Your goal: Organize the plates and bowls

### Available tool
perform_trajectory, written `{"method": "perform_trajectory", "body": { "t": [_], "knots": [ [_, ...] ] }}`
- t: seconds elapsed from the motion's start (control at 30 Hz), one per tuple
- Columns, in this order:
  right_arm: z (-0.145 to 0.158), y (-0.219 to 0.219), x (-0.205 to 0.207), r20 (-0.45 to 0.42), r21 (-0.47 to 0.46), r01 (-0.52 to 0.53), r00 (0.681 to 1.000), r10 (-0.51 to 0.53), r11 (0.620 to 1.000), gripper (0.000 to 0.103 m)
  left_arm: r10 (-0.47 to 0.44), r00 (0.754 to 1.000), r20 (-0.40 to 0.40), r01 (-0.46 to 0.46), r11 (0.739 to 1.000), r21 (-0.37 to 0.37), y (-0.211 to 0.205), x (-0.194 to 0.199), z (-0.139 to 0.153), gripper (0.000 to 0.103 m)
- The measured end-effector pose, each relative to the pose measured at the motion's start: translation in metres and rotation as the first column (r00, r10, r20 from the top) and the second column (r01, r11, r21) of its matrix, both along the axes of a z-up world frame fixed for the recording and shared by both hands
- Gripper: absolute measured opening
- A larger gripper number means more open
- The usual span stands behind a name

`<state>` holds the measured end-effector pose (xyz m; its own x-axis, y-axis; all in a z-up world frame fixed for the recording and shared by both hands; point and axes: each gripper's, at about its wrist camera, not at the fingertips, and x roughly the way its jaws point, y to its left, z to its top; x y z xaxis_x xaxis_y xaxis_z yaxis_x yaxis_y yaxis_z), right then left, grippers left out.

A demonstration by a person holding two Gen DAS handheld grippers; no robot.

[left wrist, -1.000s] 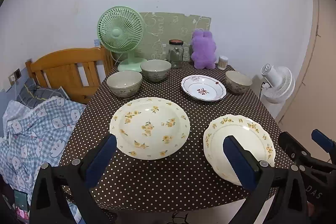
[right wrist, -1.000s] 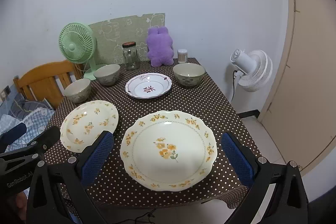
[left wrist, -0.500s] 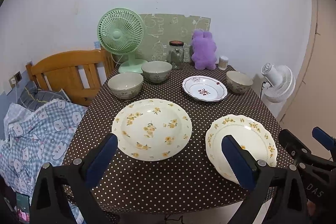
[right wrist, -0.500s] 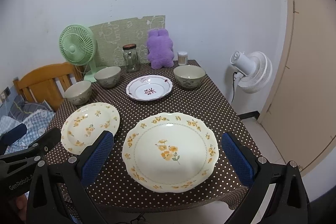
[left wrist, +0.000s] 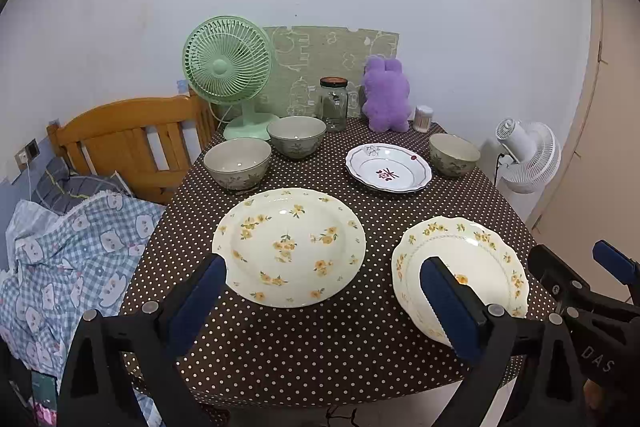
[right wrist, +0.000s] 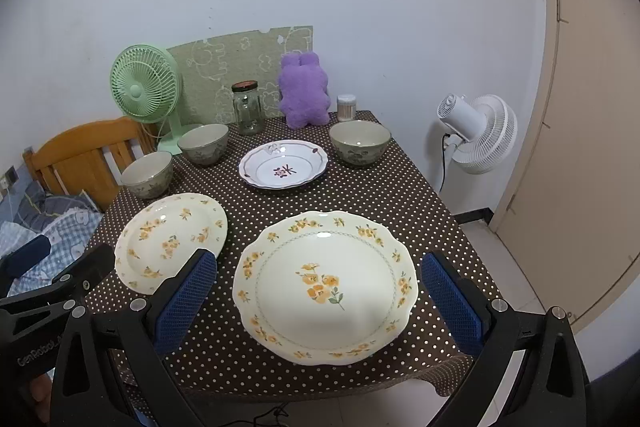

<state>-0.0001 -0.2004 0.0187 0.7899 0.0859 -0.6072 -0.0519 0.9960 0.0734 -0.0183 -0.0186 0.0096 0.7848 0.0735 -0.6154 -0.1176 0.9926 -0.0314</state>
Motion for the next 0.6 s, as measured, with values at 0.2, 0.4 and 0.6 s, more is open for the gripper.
{"method": "perform_trajectory", "body": {
  "t": [0.2, 0.4, 0.6],
  "knots": [
    [-0.0004, 0.0001, 0.0003, -0.001, 0.000, 0.004, 1.000, -0.004, 1.000, 0.103, -0.003, 1.000, -0.002, 0.003, 1.000, 0.000, -0.0001, -0.0007, -0.0004, 0.097],
    [-0.0008, 0.0010, 0.0019, -0.005, 0.001, 0.004, 1.000, -0.004, 1.000, 0.103, -0.005, 1.000, -0.005, 0.005, 1.000, -0.001, 0.0005, 0.0005, -0.0011, 0.097],
    [-0.0020, 0.0014, 0.0025, -0.008, 0.001, 0.002, 1.000, -0.002, 1.000, 0.103, -0.007, 1.000, -0.006, 0.007, 1.000, -0.001, 0.0003, 0.0009, -0.0015, 0.096]
  ]
}}
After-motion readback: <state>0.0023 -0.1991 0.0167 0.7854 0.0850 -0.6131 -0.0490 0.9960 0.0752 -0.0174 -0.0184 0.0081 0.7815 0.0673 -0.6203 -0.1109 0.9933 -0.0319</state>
